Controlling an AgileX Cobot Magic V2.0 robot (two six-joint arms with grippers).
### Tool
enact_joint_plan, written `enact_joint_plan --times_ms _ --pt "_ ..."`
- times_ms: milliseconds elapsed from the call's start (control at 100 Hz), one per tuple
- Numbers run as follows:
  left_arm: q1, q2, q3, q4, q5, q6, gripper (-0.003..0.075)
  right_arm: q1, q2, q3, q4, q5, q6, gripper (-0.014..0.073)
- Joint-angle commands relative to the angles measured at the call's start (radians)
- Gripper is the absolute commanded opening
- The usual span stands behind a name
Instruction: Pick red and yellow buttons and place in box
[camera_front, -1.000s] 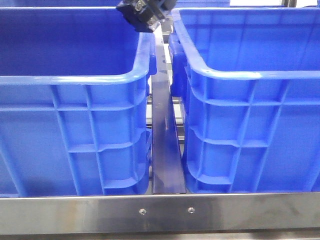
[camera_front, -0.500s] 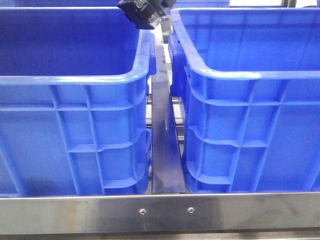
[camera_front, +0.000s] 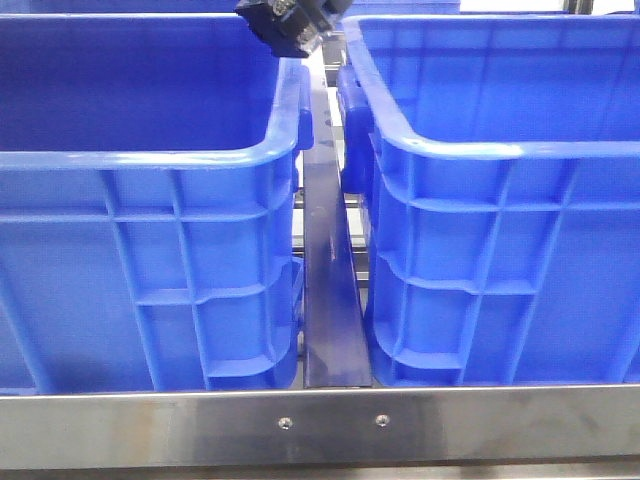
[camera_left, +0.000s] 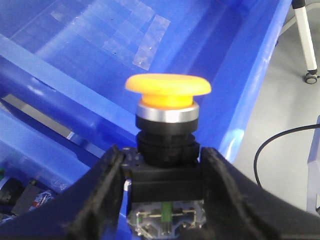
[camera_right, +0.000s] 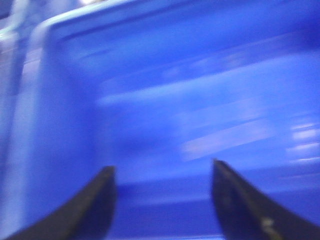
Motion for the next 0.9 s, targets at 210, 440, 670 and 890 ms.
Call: enact_joint_plan --times_ms 210,440,670,890 --pt "-0.009 -0.037 -0.036 -0.051 -0.051 0.002 0.0186 0.094 0.202 -0.077 0.763 0.072 -0.436 0.0518" --pt "-0.009 -0.037 -0.036 -0.051 -0.051 0.002 0.0186 0.208 0.390 -0.102 0.963 0.076 -0.592 0.0518" --pt "-0.009 -0.037 -0.036 -0.051 -0.051 0.002 0.0186 0.282 0.505 -0.171 0.987 0.076 -0.620 0.0518" --pt "-0.009 -0.037 -0.036 -0.051 -0.051 0.002 0.0186 0.303 0.517 -0.194 0.990 0.054 -0.620 0.0423"
